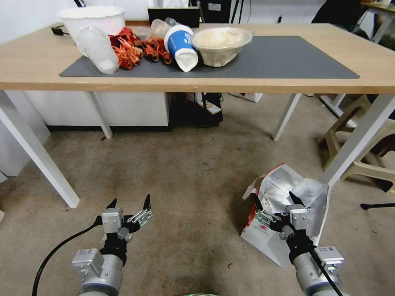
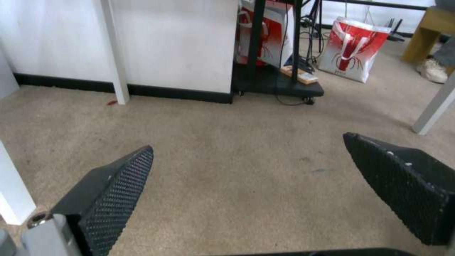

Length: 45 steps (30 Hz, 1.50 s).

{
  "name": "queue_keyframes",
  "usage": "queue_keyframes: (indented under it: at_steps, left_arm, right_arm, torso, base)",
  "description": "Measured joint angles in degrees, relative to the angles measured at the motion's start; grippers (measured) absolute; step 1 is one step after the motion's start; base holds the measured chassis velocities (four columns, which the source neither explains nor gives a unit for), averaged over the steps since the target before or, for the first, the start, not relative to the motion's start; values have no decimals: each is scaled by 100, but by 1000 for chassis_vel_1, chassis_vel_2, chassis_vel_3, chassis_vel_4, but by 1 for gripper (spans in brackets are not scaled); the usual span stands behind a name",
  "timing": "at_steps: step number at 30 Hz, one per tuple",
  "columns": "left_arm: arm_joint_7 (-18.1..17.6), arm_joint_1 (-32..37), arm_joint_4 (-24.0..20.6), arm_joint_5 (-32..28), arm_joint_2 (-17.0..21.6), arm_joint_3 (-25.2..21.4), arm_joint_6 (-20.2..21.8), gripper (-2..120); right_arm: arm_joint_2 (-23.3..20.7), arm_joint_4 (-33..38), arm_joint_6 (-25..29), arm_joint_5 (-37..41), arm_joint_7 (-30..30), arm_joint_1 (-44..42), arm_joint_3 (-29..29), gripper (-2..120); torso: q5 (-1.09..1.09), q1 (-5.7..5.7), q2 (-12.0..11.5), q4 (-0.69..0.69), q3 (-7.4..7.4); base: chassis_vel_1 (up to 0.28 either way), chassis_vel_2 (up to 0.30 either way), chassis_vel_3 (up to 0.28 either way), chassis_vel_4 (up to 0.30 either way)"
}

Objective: Pick up the food delivery bag from the floor and place it on the table.

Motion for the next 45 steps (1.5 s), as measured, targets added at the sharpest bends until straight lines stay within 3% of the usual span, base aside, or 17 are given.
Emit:
queue_keyframes:
  at_steps: [3, 18, 27, 31, 34, 35, 38, 45]
  left_arm:
    - [6, -6, 15, -3, 1, 5, -3, 100]
    - [127, -32, 58, 16, 10, -14, -3, 100]
    - [390, -47, 138, 154, 38, -94, -329, 100]
    - [437, 14, 148, 436, 74, -99, -481, 100]
    - [425, 124, 187, 690, 83, -31, -636, 100]
    - [425, 124, 187, 690, 83, -31, -636, 100]
    - [380, 146, 218, 745, 89, -26, -731, 100]
    - [317, 155, 212, 758, 167, -56, -790, 100]
  right_arm:
    - [6, 0, 0, 0, 1, 0, 0, 100]
    - [-33, -44, -1, 0, 12, -13, 11, 100]
    - [-120, -42, 95, 106, 47, 47, 181, 100]
    - [-625, -164, 83, 534, 98, 260, 640, 100]
    - [-1513, -629, 29, 986, 205, 543, 1317, 100]
    - [-1513, -629, 29, 986, 205, 543, 1317, 100]
    - [-2188, -1192, -177, 1467, 232, 817, 1826, 100]
    - [-3002, -2061, -769, 1897, 388, 1493, 1887, 100]
  torso:
    - [0, -7, -88, 0, -81]
    - [0, -30, -168, 0, -84]
    - [0, -28, -146, 0, -84]
    - [1, -26, -138, -1, -84]
    - [3, -25, -133, 0, -84]
    - [3, -25, -133, 0, -84]
    - [2, -23, -128, 0, -84]
    - [0, -22, -122, 1, -84]
  base:
    - [0, 0, 0, 0]
    - [0, 0, 0, 0]
    - [0, 0, 0, 0]
    - [0, 0, 0, 0]
    - [0, 0, 0, 0]
    - [0, 0, 0, 0]
    - [0, 0, 0, 0]
    - [0, 0, 0, 0]
